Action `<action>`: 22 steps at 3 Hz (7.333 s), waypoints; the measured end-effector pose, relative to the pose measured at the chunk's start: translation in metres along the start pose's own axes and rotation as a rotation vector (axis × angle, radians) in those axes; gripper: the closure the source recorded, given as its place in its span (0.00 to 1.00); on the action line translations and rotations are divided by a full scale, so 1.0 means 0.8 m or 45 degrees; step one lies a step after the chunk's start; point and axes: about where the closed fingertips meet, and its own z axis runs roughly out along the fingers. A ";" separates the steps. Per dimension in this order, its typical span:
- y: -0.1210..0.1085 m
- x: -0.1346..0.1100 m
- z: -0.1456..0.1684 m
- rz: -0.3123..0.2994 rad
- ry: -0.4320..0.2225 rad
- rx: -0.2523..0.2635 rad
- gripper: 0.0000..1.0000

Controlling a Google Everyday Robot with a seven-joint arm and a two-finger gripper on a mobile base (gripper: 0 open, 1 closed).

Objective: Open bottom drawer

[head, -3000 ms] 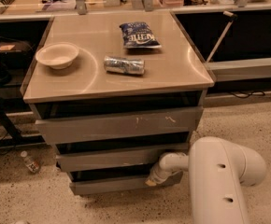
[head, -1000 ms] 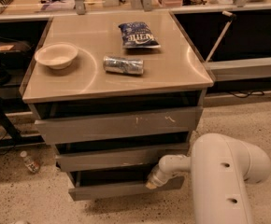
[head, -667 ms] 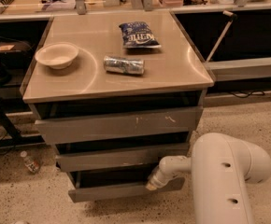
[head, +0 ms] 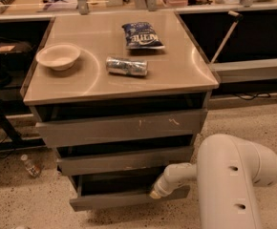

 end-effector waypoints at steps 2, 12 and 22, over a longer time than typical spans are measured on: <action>0.023 0.019 -0.020 0.036 0.015 0.005 1.00; 0.043 0.072 0.002 0.023 0.219 -0.168 0.00; 0.036 0.129 0.015 0.123 0.266 -0.131 1.00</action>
Offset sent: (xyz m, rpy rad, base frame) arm -0.0861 -0.0175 0.0218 -0.0201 0.0701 -0.0399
